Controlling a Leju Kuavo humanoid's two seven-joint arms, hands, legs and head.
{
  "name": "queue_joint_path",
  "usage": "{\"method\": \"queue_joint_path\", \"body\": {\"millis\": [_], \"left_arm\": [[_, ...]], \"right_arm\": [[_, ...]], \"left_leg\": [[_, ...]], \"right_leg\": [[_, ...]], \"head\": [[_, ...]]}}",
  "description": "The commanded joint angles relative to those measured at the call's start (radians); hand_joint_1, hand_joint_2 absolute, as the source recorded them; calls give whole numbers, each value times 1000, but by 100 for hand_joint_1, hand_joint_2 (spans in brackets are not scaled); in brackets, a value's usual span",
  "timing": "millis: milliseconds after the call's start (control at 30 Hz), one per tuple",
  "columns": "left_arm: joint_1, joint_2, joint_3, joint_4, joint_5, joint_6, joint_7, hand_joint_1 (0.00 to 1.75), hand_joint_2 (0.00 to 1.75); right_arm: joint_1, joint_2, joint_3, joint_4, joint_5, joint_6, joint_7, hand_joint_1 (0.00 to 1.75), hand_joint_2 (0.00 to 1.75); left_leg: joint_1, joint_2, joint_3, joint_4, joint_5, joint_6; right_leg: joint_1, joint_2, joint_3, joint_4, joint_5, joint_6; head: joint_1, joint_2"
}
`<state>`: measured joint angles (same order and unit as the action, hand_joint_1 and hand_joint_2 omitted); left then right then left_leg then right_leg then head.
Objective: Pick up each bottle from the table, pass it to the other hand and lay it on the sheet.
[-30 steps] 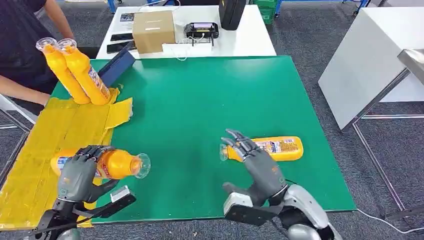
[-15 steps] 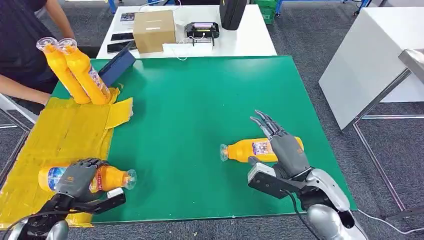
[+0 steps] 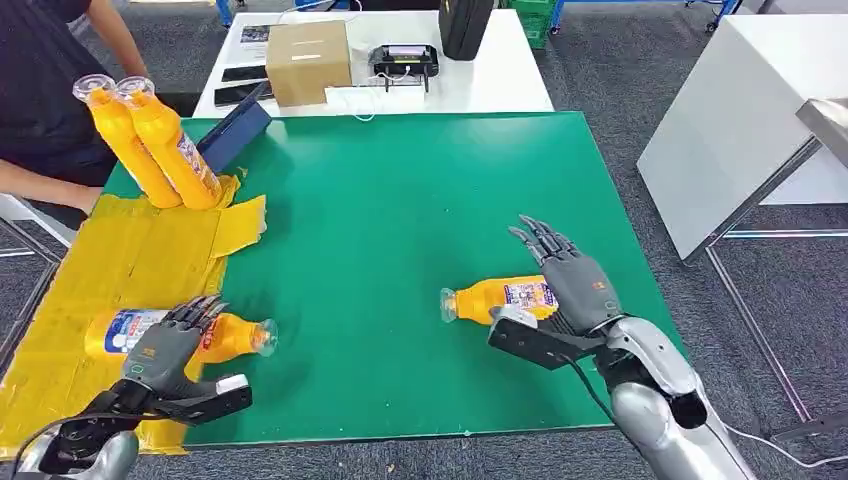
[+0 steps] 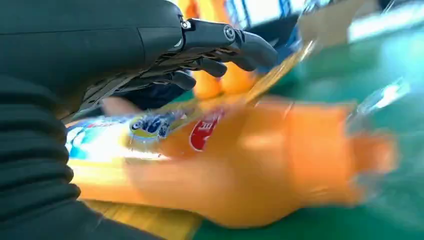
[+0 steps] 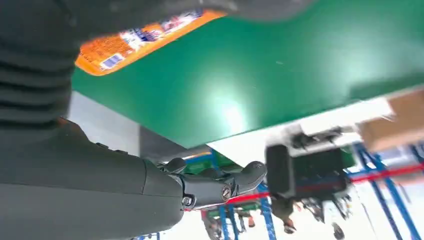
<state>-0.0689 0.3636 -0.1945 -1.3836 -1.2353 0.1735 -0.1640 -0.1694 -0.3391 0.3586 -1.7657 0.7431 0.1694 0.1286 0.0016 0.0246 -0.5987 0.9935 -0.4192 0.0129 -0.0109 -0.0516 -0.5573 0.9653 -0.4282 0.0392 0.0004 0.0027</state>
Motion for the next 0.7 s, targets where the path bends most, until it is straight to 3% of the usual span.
{"method": "queue_joint_path", "body": {"millis": [33, 67, 300, 433, 500, 700], "left_arm": [[-56, -137, 5, -93, 97, 90, -46, 0, 0], [-50, -161, 22, -121, 149, 85, -66, 0, 0], [-44, -166, 30, -135, 161, 79, -66, 0, 0], [-22, -280, 115, -263, 465, -15, -164, 0, 0], [-20, -299, 125, -312, 527, -45, -178, 0, 0], [-34, -306, 103, -335, 576, -86, -195, 0, 0]], "right_arm": [[-131, 38, 10, 357, 4, 16, -29, 0, 175], [-125, 41, 4, 370, 3, 18, -34, 0, 175], [-117, 40, 3, 364, 3, 15, -42, 0, 175], [-119, 39, 13, 439, 4, 50, -70, 0, 175], [-131, 37, 31, 485, -3, 62, -102, 0, 175], [-165, -25, 109, 570, 41, 100, -107, 0, 175]], "left_leg": [[1, -2, 2, -1, 0, -1], [1, -2, 3, 0, 0, -1], [1, -2, 4, 0, -1, -1], [1, -2, 2, 1, -1, -1], [1, -2, 1, 1, -1, 0], [0, -2, 2, 1, -1, -1]], "right_leg": [[0, 2, 3, -2, 1, 0], [1, 4, 4, -1, 0, -1], [0, 5, 5, -1, -1, -1], [1, 4, 3, -1, 0, 0], [1, 3, 2, -1, 1, 0], [0, 6, 4, 0, 0, 0]], "head": [[0, 0], [-1, 0], [0, 0], [0, 0], [-1, 0], [0, 0]]}}
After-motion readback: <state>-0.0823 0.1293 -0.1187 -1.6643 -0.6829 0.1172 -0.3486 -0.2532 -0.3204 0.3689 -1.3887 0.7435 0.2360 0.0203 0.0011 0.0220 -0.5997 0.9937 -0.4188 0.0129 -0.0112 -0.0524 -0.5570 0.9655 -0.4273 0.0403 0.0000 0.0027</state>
